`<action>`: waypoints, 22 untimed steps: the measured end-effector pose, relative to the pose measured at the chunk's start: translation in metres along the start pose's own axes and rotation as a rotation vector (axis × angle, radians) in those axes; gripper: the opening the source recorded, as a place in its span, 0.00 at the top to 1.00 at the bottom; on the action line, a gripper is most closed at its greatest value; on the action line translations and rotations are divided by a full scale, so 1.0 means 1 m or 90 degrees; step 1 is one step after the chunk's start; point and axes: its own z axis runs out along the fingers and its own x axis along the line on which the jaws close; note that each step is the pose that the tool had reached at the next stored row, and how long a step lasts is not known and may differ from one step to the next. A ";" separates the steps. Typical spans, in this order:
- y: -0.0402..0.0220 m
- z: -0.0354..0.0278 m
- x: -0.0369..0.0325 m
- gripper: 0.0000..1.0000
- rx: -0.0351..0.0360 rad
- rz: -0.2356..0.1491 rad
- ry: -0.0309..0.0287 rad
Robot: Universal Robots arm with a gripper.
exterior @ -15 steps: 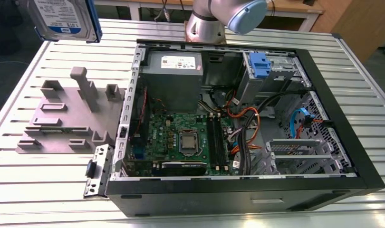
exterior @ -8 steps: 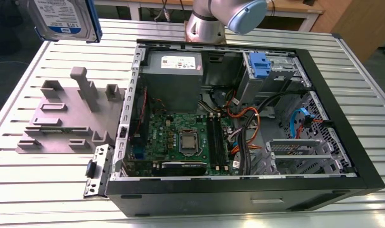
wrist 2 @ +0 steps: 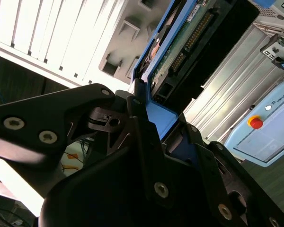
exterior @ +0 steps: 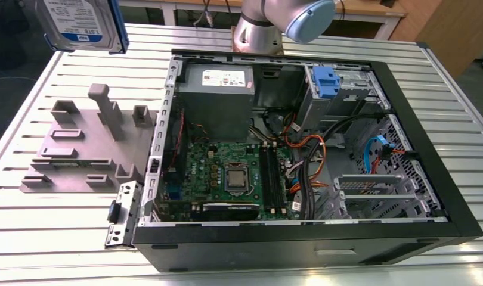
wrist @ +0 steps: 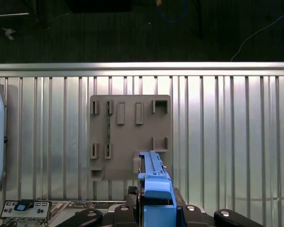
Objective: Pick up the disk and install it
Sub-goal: 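Pick up the disk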
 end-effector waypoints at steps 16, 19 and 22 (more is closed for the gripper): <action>-0.0093 0.0005 0.0012 0.64 0.0000 0.000 0.0001; -0.0099 0.0005 0.0012 0.64 0.0000 0.000 0.0001; -0.0112 0.0007 0.0012 0.64 0.0000 0.000 0.0001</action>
